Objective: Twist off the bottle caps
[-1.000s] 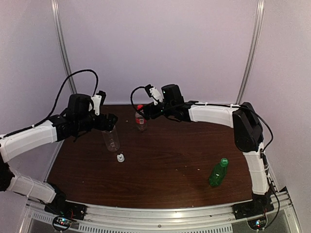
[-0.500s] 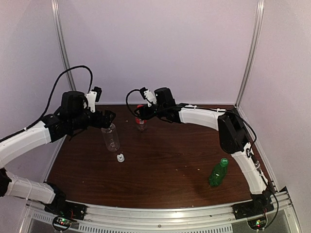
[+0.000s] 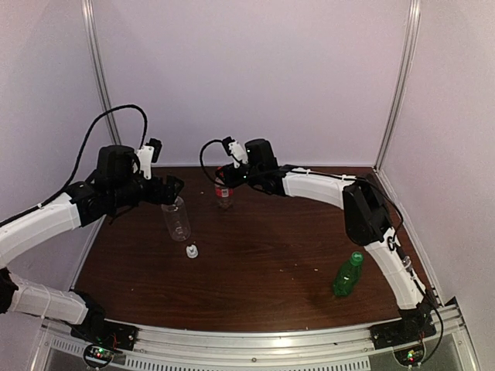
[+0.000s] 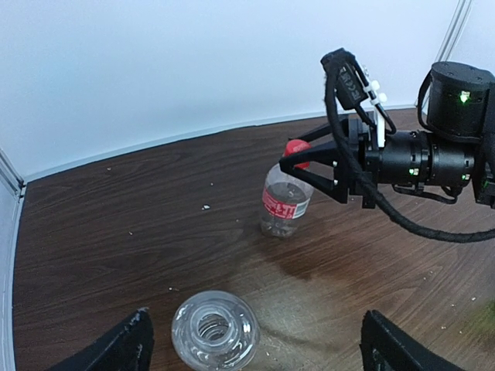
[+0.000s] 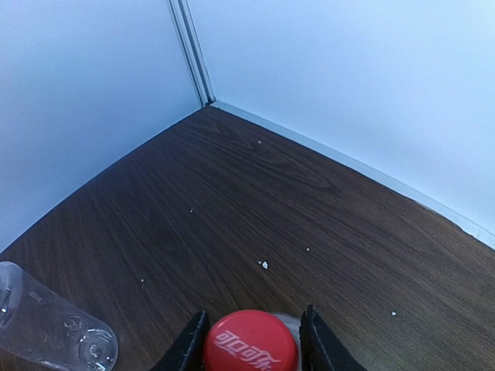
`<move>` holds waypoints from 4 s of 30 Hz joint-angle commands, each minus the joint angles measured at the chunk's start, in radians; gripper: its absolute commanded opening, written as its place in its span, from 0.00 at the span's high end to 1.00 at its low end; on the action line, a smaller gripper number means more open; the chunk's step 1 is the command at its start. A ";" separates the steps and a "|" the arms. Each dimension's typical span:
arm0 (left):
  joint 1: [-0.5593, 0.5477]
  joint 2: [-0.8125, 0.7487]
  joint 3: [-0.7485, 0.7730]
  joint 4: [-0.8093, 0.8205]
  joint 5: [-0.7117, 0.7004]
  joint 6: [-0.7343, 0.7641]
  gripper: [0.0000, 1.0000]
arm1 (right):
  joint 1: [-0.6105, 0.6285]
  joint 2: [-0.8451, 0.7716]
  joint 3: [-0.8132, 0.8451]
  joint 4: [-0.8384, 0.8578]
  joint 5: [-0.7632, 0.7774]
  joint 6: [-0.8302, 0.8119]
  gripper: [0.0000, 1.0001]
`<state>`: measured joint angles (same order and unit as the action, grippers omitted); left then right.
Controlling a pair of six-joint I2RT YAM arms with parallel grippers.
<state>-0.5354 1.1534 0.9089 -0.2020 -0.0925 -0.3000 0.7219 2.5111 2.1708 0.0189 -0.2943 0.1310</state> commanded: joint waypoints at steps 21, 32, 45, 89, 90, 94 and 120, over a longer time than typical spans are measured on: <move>0.006 0.039 -0.002 0.305 0.469 -0.031 0.02 | -0.014 -0.541 -0.397 -0.078 -0.271 -0.037 0.93; -0.071 0.081 -0.016 0.471 0.733 -0.002 0.04 | -0.013 -0.802 -0.600 -0.036 -0.567 0.129 0.93; -0.231 0.191 0.062 0.404 0.690 0.150 0.03 | -0.010 -0.857 -0.716 0.161 -0.695 0.310 0.94; -0.233 0.229 0.037 0.476 0.605 0.100 0.70 | -0.004 -0.922 -0.791 0.253 -0.511 0.401 0.41; -0.233 0.229 0.038 0.476 0.605 0.099 0.70 | -0.004 -0.919 -0.788 0.251 -0.512 0.399 0.44; -0.233 0.231 0.038 0.473 0.605 0.100 0.71 | -0.001 -0.914 -0.783 0.255 -0.517 0.401 0.56; -0.233 0.173 -0.037 0.597 0.877 0.068 0.75 | -0.008 -0.884 -0.786 0.359 -0.793 0.287 1.00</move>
<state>-0.7662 1.3643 0.8993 0.2623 0.5831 -0.2176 0.7200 1.6096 1.3663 0.2779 -0.9104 0.4698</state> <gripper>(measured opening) 0.448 0.302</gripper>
